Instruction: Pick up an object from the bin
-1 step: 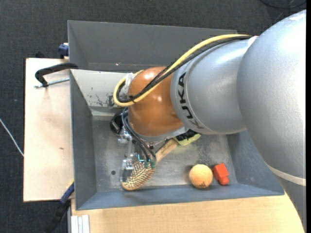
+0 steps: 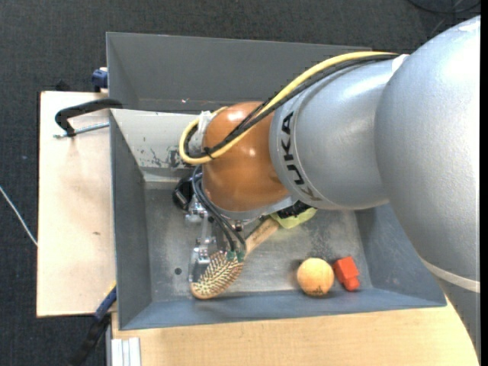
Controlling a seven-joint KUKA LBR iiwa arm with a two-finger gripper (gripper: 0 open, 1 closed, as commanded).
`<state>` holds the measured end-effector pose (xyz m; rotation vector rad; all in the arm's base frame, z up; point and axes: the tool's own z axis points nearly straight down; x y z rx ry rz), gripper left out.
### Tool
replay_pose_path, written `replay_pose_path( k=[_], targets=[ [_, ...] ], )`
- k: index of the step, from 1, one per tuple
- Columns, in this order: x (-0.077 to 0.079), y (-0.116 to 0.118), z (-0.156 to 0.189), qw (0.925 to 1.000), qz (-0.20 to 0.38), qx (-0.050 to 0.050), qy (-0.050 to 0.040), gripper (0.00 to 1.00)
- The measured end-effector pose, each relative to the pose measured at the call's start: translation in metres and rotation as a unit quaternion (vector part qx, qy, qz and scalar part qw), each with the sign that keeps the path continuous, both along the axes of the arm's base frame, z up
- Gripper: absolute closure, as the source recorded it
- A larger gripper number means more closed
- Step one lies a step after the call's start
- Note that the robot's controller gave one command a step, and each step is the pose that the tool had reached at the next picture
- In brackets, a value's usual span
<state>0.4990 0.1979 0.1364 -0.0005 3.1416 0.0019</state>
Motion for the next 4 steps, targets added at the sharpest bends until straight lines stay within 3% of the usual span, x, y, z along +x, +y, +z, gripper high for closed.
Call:
replay_pose_path(
  k=[1, 2, 3, 4],
  targets=[
    [0.001, -0.040, -0.041, 0.9920, 0.126, 0.002, -0.0036, 0.00],
    [-0.002, -0.061, -0.029, 0.9818, 0.190, 0.001, -0.0032, 0.00],
    [0.005, -0.074, -0.021, 0.9862, 0.166, 0.000, -0.0024, 0.00],
    [0.006, -0.087, -0.066, 0.9652, 0.261, 0.000, 0.0002, 0.00]
  ],
)
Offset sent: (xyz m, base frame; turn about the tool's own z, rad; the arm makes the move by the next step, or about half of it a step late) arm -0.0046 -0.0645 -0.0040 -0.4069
